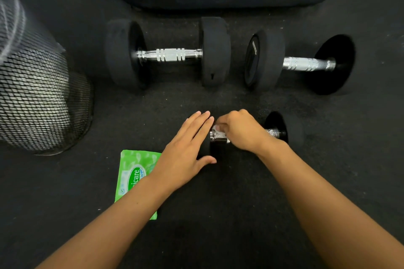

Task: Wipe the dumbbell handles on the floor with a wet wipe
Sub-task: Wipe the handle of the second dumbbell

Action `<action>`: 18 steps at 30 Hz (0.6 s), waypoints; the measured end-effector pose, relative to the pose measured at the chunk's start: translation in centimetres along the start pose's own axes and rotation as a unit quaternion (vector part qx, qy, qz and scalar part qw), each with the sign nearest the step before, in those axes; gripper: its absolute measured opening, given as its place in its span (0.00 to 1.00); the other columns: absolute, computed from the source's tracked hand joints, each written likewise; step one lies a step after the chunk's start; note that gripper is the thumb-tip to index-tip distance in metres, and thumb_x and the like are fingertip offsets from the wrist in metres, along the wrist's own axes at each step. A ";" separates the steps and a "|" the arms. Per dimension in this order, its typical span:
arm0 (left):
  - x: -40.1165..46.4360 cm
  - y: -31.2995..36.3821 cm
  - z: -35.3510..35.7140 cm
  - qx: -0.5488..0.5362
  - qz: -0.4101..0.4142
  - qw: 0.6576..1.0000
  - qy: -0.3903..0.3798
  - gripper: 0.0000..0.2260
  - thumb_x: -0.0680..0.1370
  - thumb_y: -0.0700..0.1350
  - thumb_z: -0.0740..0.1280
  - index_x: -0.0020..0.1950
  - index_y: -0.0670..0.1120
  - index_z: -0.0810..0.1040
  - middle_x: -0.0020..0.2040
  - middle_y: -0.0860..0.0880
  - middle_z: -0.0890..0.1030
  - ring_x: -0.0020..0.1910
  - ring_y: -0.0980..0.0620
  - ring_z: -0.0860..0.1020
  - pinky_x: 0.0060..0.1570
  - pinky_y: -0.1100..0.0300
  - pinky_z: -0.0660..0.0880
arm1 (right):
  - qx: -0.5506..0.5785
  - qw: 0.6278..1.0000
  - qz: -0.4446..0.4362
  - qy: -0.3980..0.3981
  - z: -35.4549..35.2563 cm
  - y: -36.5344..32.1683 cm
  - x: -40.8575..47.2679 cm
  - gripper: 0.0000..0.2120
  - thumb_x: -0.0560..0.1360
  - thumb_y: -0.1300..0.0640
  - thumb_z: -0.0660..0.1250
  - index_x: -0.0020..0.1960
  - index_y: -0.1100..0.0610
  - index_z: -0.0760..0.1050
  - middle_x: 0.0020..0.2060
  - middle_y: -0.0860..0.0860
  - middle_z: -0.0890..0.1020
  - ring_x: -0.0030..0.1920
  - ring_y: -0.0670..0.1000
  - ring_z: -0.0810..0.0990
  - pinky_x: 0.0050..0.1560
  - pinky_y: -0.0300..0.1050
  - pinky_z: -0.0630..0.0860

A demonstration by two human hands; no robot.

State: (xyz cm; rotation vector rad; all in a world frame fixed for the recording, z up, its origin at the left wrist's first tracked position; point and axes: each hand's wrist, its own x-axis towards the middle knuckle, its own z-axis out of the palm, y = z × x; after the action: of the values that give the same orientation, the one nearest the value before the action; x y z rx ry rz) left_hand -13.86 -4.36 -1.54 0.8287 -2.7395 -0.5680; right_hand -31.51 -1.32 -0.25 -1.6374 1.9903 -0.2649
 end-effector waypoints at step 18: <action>0.7 -0.2 -0.5 -0.028 -0.004 0.999 -0.017 0.40 0.69 0.54 0.72 0.75 0.45 0.56 0.76 0.51 0.56 0.74 0.57 0.48 0.71 0.62 0.48 | -0.060 0.970 -0.126 0.198 4.0 0.7 -3.0 0.16 0.71 0.61 0.64 0.57 0.64 0.78 0.53 0.59 0.82 0.54 0.58 0.81 0.60 0.54 0.71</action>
State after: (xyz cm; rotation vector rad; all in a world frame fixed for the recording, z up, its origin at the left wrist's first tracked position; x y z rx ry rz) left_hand -14.23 -5.06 -1.13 0.8254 -2.7377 -0.6624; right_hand -29.72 2.49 -3.06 -2.0488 2.1078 -0.6191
